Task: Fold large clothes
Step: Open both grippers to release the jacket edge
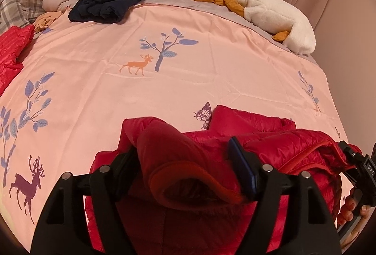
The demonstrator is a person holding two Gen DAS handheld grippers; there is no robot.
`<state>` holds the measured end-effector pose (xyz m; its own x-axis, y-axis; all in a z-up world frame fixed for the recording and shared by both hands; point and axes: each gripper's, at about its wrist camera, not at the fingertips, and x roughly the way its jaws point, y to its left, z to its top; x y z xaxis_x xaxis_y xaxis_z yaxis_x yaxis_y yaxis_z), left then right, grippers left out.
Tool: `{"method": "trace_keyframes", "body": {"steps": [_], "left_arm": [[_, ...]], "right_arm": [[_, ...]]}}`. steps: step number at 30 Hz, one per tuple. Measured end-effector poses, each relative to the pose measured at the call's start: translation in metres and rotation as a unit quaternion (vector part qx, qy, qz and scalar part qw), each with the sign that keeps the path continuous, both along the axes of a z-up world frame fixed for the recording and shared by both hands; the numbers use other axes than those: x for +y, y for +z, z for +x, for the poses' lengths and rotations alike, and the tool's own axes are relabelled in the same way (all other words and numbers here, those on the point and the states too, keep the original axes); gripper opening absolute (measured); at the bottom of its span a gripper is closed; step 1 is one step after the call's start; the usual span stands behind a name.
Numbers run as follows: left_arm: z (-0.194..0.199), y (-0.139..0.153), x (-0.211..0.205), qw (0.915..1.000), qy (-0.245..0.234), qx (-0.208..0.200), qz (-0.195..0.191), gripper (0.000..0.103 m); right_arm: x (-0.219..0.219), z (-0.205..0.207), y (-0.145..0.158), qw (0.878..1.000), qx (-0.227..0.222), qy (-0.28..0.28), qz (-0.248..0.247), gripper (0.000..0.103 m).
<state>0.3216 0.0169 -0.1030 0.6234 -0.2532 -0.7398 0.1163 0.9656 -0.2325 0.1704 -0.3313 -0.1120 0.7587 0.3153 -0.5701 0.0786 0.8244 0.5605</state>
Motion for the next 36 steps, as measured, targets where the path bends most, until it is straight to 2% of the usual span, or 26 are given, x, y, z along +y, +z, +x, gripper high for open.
{"method": "trace_keyframes", "body": {"steps": [3,9,11,13,20,27,36], "left_arm": [[0.002,0.002,0.003,0.9999,0.008,-0.007,-0.005,0.085],[0.009,0.001,0.001,0.9998,0.012,-0.012,0.004,0.085],[0.010,0.002,0.002,0.9997,0.016,-0.015,0.005,0.089],[0.012,0.004,0.005,0.9993,0.027,-0.024,0.007,0.097],[0.016,0.005,0.008,0.9989,0.029,-0.030,0.019,0.097],[0.013,0.007,0.008,0.9982,0.035,-0.039,0.030,0.097],[0.002,0.024,0.025,0.9946,0.066,-0.072,0.035,0.097]], "right_arm": [[-0.003,0.003,0.000,1.000,-0.004,-0.006,0.010,0.065],[-0.011,0.009,0.000,0.999,-0.012,-0.021,0.035,0.070],[-0.015,0.011,0.000,0.999,-0.013,-0.027,0.045,0.071],[-0.016,0.013,-0.001,0.998,-0.012,-0.031,0.049,0.072],[-0.028,0.009,0.002,0.995,-0.033,-0.055,0.071,0.080],[-0.043,-0.004,0.014,0.994,-0.048,-0.087,0.042,0.081],[-0.039,-0.022,0.022,0.995,-0.057,-0.084,-0.004,0.081]]}}
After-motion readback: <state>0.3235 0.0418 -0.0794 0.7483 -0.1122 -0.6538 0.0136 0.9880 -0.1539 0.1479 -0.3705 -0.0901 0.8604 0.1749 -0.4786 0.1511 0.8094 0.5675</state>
